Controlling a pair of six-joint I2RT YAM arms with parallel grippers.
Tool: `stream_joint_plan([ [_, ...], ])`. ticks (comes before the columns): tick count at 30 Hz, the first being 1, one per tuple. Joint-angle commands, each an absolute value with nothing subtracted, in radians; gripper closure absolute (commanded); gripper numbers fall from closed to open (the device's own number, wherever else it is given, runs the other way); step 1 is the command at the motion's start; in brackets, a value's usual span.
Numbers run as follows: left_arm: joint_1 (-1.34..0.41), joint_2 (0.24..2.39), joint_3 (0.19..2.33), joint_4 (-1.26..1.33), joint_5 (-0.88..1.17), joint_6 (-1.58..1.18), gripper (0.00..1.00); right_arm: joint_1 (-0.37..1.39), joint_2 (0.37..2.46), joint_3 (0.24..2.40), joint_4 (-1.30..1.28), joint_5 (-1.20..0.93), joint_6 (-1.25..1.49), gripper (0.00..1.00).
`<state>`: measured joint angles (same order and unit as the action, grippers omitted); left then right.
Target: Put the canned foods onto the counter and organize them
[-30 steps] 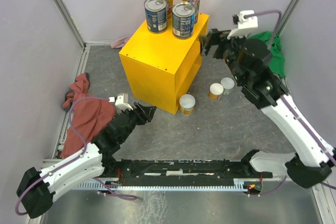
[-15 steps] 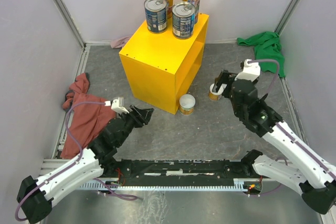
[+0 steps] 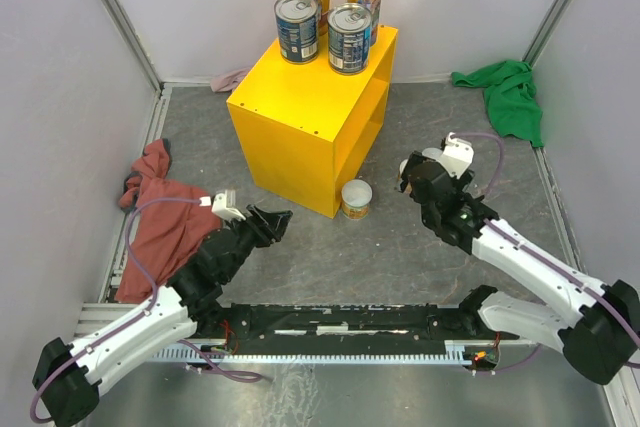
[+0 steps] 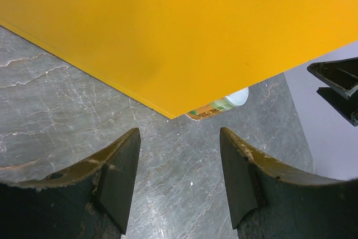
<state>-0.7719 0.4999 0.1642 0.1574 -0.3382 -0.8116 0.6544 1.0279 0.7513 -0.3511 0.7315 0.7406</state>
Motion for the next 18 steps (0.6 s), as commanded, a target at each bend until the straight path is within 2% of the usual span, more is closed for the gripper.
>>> stream_joint_plan([
  [1, -0.776, 0.495, 0.159, 0.187, -0.336, -0.851, 0.35, 0.659, 1.082, 0.746, -0.283, 0.803, 0.82, 0.01],
  [18, -0.776, 0.533, 0.15, 0.228, -0.326, -0.851, 0.35, 0.597, 1.385, 0.867, -0.209, 0.77, 0.856, 0.0],
])
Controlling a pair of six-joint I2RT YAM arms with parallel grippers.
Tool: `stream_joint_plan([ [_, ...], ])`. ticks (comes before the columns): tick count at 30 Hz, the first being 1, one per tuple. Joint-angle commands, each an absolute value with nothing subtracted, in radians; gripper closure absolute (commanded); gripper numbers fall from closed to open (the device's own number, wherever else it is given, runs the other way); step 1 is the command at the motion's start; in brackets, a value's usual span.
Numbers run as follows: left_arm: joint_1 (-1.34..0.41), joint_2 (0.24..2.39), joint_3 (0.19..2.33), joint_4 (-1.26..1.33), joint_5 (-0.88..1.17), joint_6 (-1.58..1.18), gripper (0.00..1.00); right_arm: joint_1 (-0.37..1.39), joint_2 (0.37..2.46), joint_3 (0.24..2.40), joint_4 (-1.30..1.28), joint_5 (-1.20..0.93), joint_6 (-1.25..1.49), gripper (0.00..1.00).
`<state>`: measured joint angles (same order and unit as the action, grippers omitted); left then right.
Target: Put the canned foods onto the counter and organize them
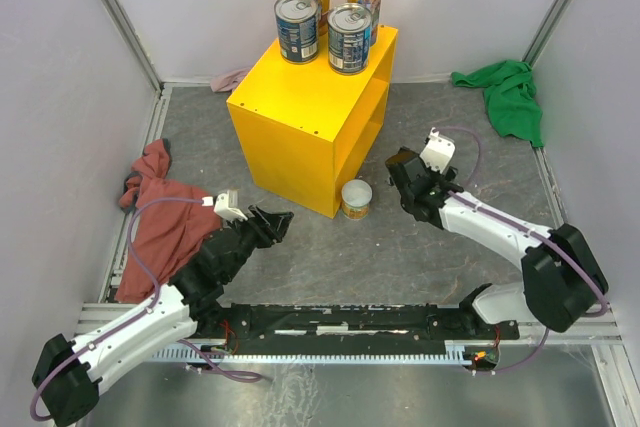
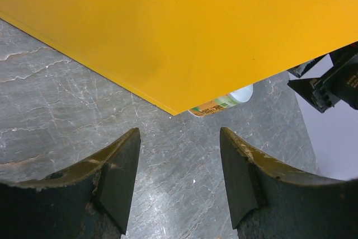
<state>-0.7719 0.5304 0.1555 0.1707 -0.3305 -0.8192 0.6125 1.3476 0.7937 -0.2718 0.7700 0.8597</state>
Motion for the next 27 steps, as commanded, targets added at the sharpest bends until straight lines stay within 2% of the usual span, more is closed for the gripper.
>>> stream_joint_plan([
  [1, -0.776, 0.535, 0.15, 0.23, -0.326, -0.85, 0.35, 0.594, 1.399, 0.878, -0.209, 0.765, 0.851, 0.01],
  [27, -0.776, 0.622, 0.158, 0.303, -0.328, -0.828, 0.35, 0.52, 1.571, 0.949, -0.181, 0.718, 0.843, 0.0],
])
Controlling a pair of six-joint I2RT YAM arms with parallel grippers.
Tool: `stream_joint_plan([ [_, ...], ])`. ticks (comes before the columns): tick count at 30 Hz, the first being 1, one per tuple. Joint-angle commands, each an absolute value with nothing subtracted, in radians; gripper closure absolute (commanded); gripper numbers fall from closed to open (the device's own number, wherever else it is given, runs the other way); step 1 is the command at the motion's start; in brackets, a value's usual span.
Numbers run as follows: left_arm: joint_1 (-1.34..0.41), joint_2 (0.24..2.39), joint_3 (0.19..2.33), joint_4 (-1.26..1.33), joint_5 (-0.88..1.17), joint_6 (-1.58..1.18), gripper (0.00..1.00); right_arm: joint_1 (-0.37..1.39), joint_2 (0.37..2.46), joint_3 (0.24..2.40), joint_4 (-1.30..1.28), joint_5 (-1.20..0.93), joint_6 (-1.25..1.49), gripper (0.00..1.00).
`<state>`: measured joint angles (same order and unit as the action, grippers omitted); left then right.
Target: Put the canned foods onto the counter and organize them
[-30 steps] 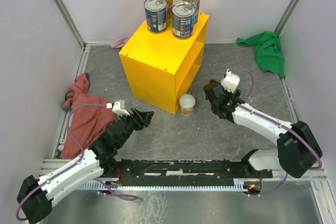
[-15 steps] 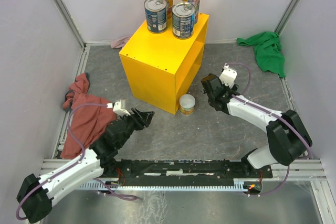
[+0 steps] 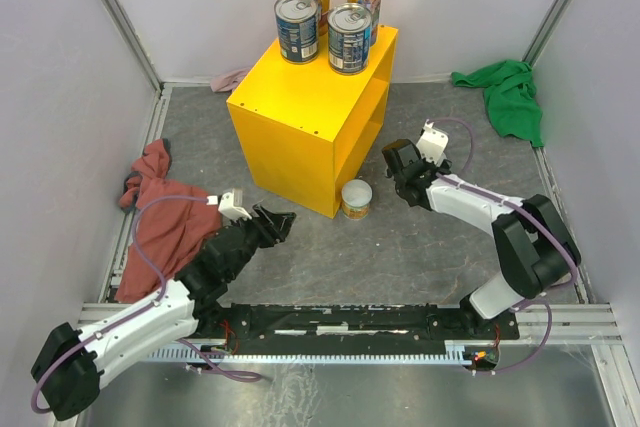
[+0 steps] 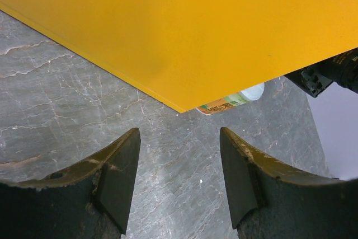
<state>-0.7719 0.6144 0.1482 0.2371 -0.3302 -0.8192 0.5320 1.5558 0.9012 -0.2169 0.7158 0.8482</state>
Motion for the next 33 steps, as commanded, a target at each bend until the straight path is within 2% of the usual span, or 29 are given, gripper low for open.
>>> stream_joint_plan([
  [1, -0.776, 0.625, 0.158, 0.306, -0.327, -0.827, 0.35, 0.517, 1.576, 0.949, -0.18, 0.718, 0.843, 0.01],
  [13, -0.776, 0.643, 0.155, 0.318, -0.326, -0.83, 0.34, 0.493, 1.623, 0.959, -0.143, 0.69, 0.823, 0.02],
  [23, -0.776, 0.617, 0.153, 0.297, -0.327, -0.839, 0.35, 0.484, 1.631, 0.955, -0.115, 0.689, 0.791, 0.11],
  [33, -0.775, 0.579, 0.156, 0.262, -0.325, -0.851, 0.35, 0.484, 1.572, 0.89, -0.1, 0.674, 0.782, 0.33],
])
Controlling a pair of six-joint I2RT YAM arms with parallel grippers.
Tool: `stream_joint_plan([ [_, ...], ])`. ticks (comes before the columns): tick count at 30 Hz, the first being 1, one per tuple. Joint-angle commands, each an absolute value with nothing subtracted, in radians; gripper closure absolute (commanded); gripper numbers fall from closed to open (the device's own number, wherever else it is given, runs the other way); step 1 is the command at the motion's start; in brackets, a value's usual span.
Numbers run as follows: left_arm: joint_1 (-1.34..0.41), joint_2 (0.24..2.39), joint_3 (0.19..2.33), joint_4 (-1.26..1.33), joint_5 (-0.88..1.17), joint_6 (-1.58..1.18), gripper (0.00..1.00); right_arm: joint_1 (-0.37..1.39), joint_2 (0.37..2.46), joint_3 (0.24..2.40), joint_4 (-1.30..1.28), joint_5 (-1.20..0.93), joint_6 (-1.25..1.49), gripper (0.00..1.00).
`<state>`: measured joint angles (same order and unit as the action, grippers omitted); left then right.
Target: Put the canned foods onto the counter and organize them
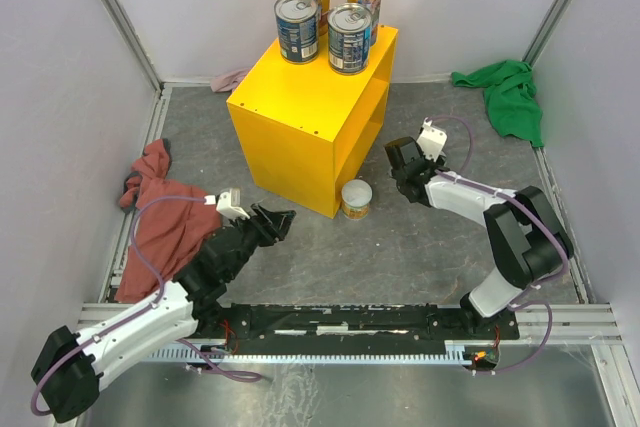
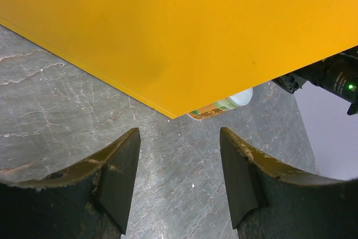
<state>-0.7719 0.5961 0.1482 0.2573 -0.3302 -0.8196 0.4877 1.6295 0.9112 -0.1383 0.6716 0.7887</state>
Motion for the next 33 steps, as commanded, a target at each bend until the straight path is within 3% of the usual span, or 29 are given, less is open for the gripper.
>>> stream_joint_plan([
  [1, -0.775, 0.576, 0.156, 0.26, -0.324, -0.852, 0.35, 0.484, 1.567, 0.884, -0.1, 0.671, 0.781, 0.36],
  [18, -0.776, 0.537, 0.175, 0.204, -0.33, -0.86, 0.35, 0.521, 1.426, 0.799, -0.1, 0.596, 0.728, 0.76],
  [28, -0.776, 0.533, 0.179, 0.193, -0.329, -0.866, 0.34, 0.615, 1.318, 0.734, -0.147, 0.669, 0.68, 0.83],
  [33, -0.777, 0.534, 0.179, 0.195, -0.328, -0.873, 0.34, 0.688, 1.218, 0.721, -0.196, 0.727, 0.665, 0.92],
])
